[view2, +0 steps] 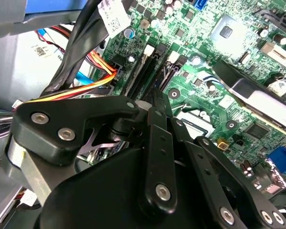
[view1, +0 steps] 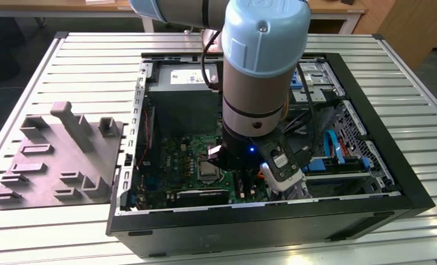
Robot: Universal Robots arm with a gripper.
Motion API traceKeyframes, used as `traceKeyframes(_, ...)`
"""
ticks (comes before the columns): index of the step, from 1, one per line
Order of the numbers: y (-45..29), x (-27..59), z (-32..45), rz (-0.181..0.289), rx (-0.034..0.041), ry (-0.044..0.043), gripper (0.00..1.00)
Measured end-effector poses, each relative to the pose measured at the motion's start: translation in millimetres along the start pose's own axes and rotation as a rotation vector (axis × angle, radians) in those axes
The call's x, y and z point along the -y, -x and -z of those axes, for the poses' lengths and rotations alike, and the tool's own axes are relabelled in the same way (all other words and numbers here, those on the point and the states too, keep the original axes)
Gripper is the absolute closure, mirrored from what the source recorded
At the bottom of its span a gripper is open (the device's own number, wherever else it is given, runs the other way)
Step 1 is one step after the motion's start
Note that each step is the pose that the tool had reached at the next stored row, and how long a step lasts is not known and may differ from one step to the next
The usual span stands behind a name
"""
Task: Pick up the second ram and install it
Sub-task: 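Press down the second ram until it locks into place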
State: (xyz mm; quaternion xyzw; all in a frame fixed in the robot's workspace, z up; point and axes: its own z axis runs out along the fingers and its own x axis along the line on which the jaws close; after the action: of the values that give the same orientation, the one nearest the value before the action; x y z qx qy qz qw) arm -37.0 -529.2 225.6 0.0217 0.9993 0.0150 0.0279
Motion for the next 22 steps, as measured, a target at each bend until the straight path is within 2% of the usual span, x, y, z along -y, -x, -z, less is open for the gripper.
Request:
traceKeyframes(9,-0.2,0.3,-4.1,0.0,-0.0001,-0.0003,0.9)
traceKeyframes(22,-0.3,0.4,-6.0,0.0,-0.0001,-0.0002,0.9)
